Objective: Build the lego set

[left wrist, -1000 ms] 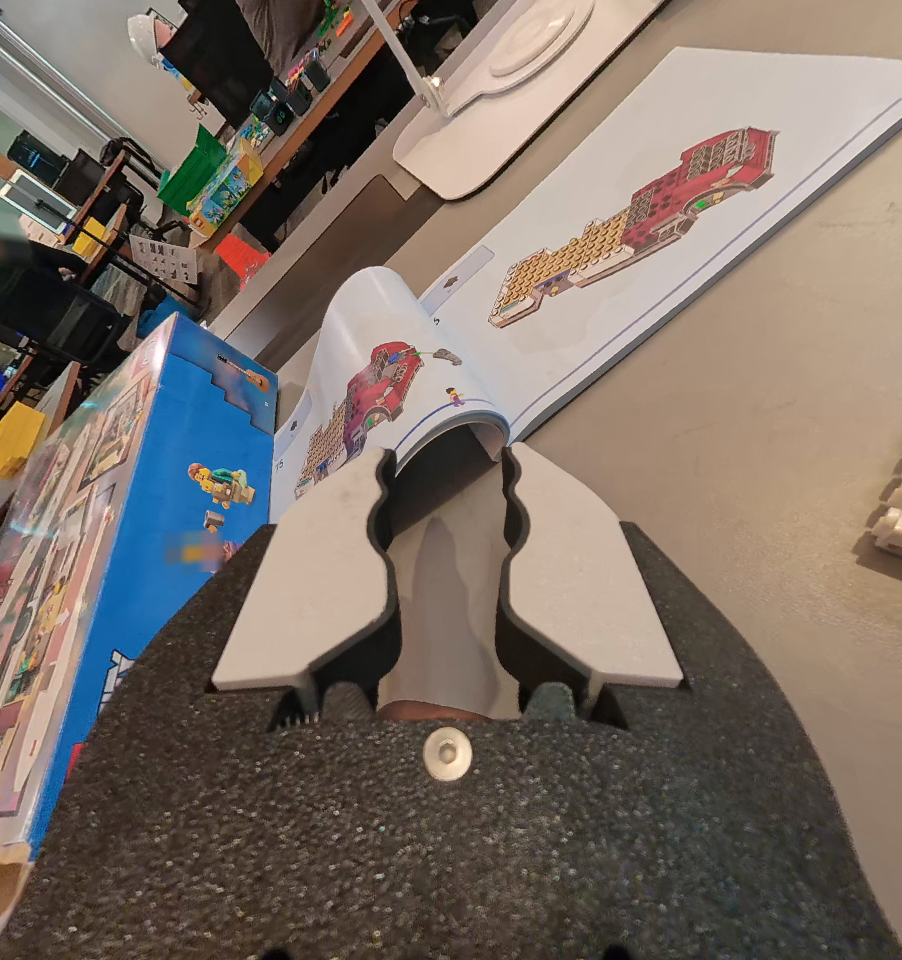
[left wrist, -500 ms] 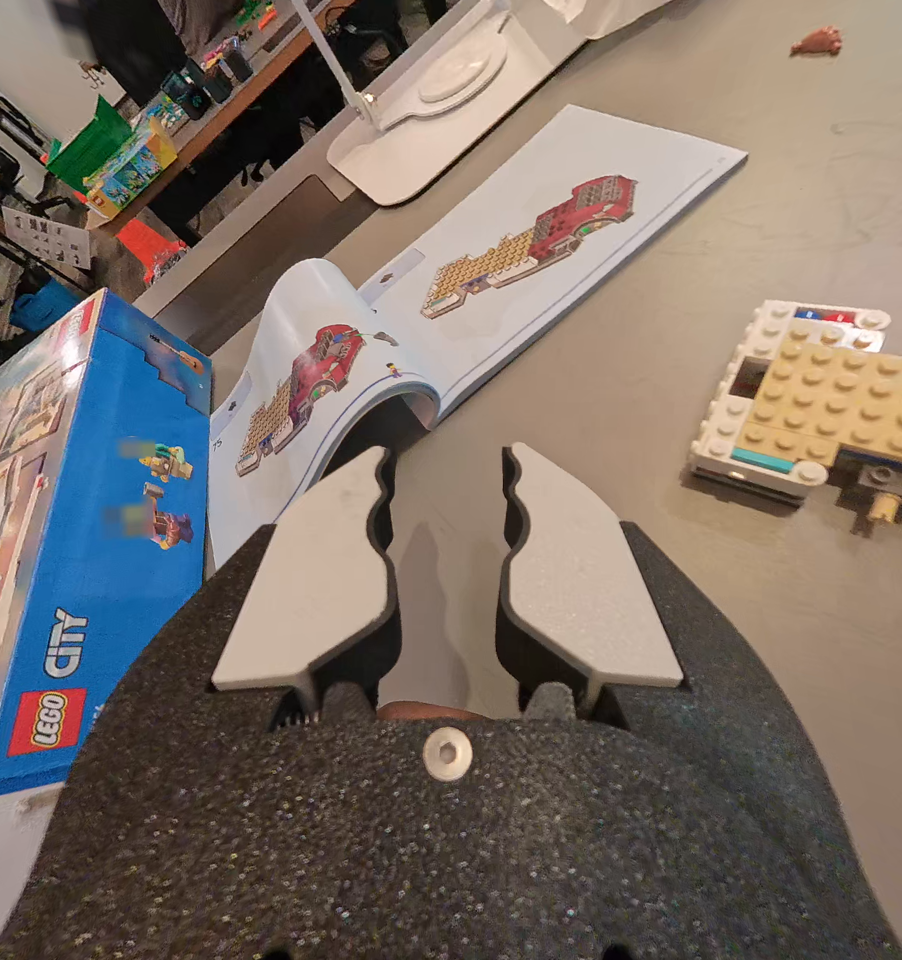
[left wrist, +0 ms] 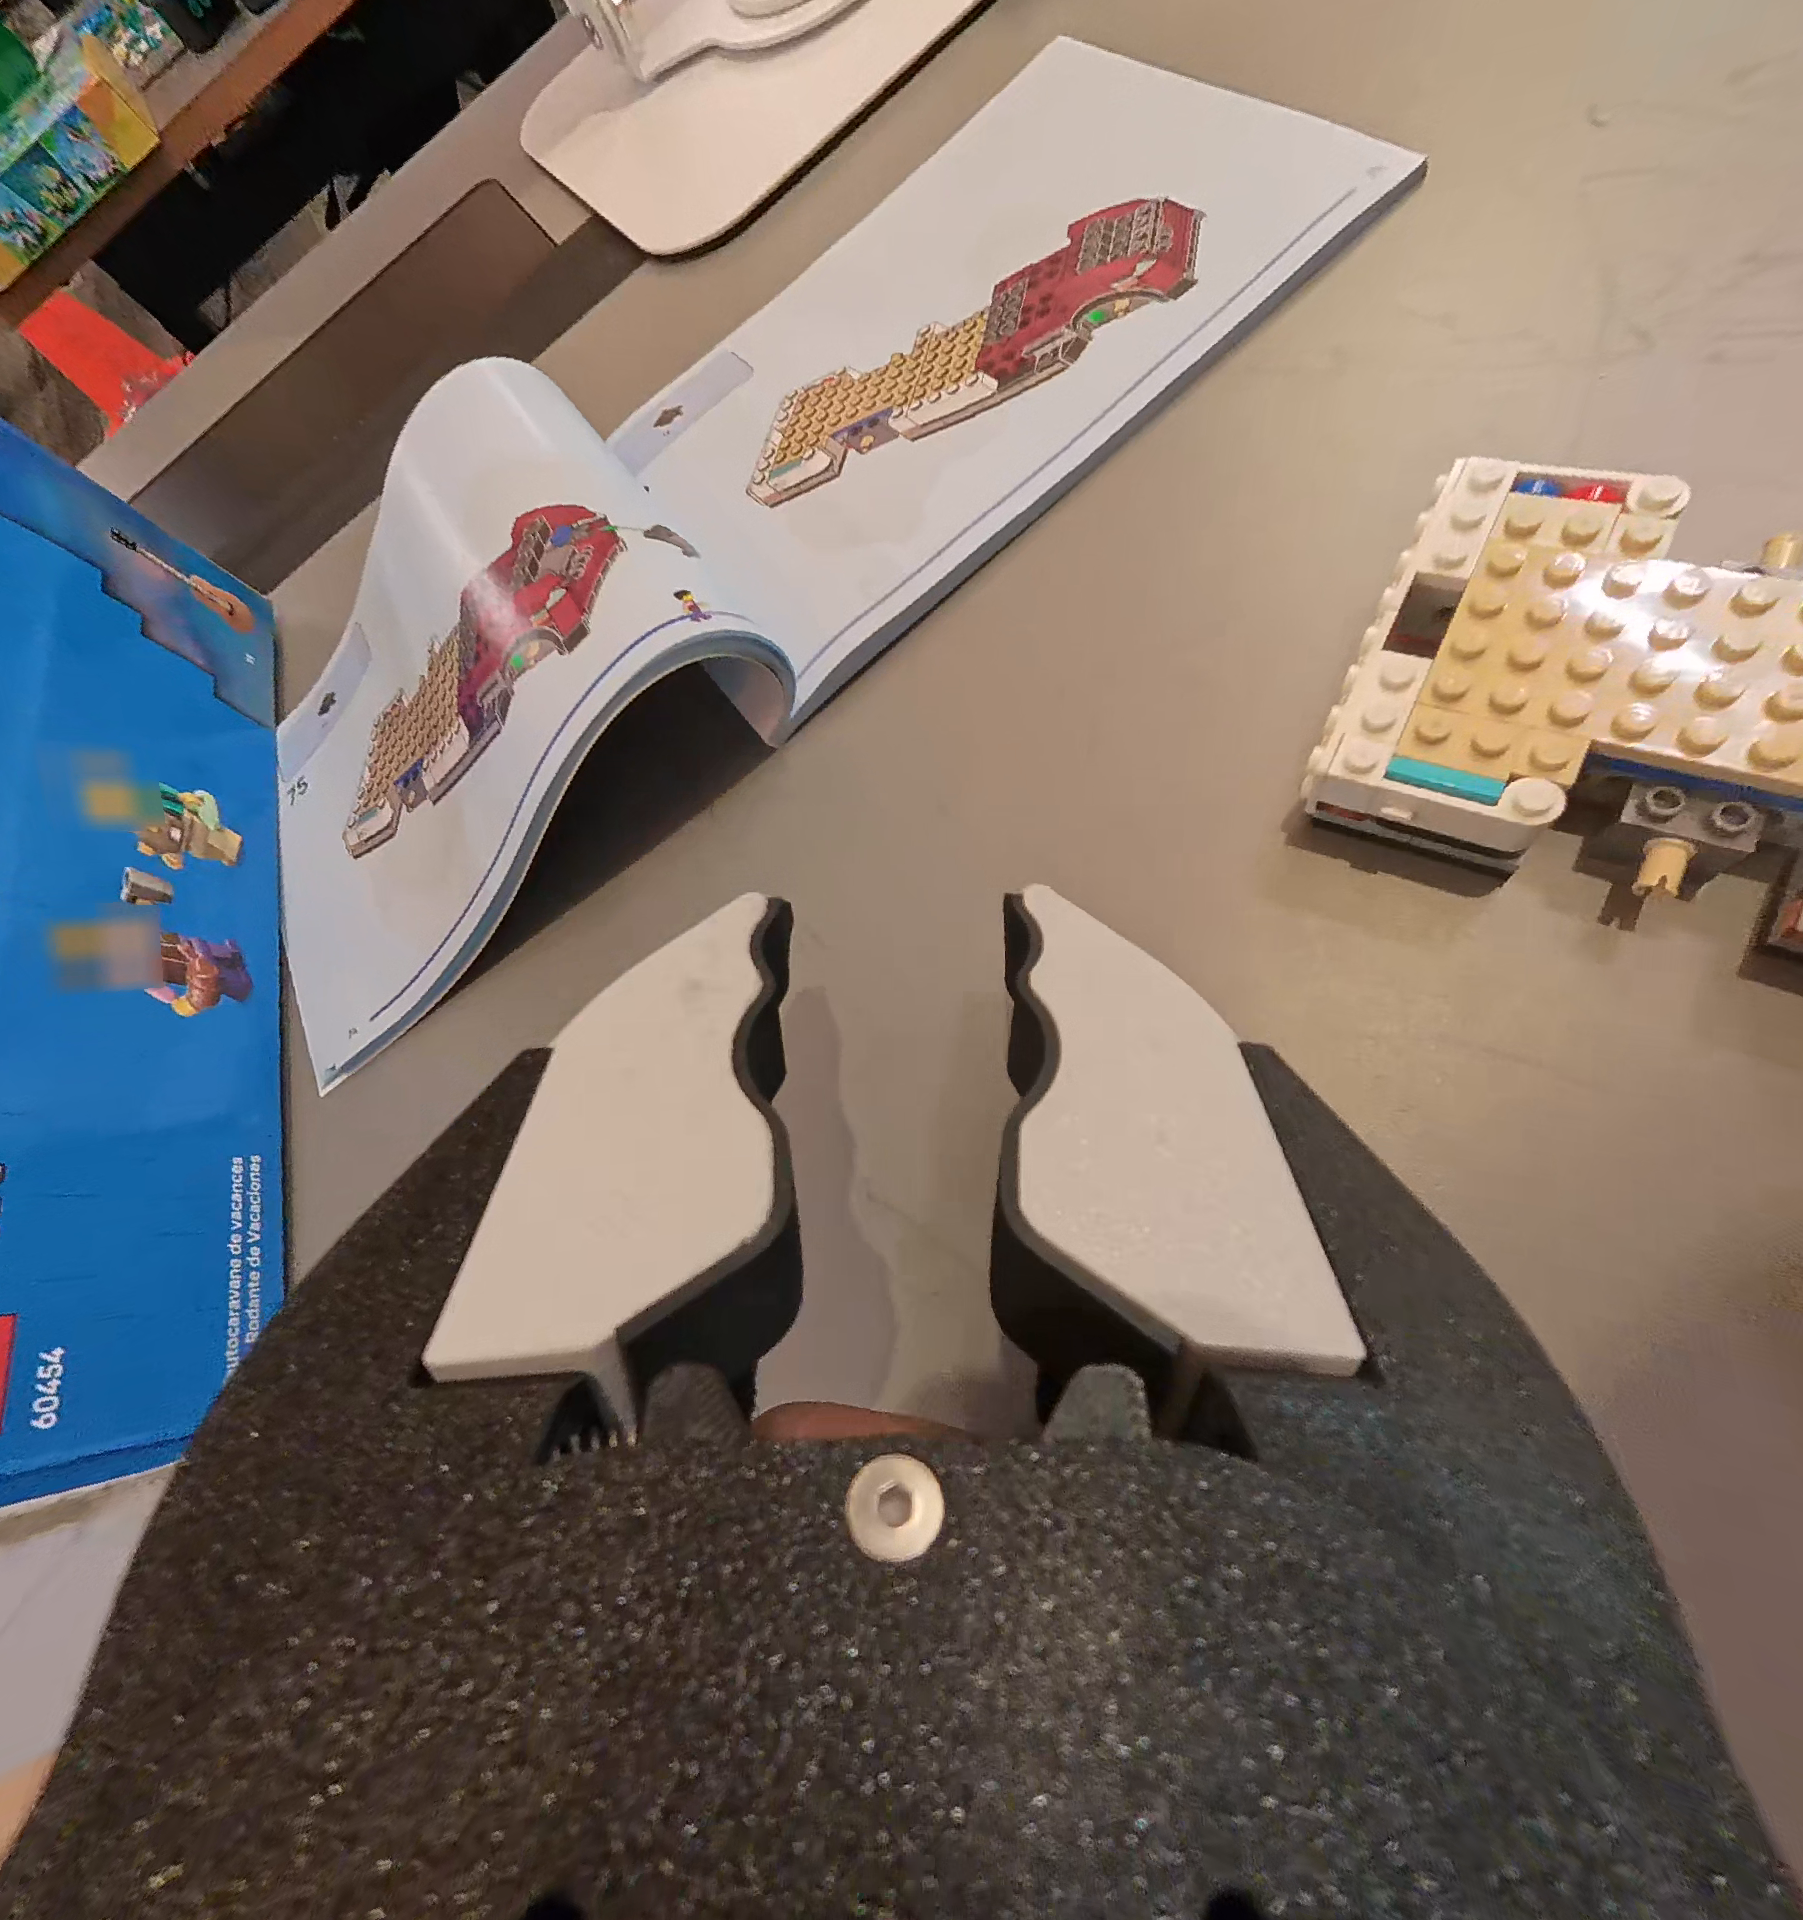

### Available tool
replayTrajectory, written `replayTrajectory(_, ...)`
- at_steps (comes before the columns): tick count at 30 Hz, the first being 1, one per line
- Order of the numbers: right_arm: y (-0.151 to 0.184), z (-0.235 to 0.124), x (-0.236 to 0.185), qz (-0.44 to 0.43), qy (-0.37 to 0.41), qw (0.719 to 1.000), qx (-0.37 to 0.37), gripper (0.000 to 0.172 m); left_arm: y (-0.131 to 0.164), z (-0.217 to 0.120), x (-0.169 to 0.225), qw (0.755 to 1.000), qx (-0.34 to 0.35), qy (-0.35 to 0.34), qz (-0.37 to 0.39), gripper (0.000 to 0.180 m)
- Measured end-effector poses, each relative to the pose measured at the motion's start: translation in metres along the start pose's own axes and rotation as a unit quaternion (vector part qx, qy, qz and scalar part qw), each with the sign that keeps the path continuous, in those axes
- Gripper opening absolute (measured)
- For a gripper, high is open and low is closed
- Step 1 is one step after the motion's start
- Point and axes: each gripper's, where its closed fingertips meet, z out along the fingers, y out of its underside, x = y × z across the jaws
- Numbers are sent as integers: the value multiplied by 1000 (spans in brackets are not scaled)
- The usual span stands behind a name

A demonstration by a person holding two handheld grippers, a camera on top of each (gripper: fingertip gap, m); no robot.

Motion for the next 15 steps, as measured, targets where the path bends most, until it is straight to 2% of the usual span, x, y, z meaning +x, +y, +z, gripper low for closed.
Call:
replayTrajectory(10,-1,-1,-1,9,-9,1000,10,20,4,2,-2,1000,-6,-2,-6,41)
replayTrajectory(13,-1,-22,-10,19,-28,999,26,22,5,2,-3,1000,-9,-3,-8,41)
replayTrajectory(15,1,-50,-18,32,-54,997,51,23,5,2,-3,1000,-9,-3,-10,40)
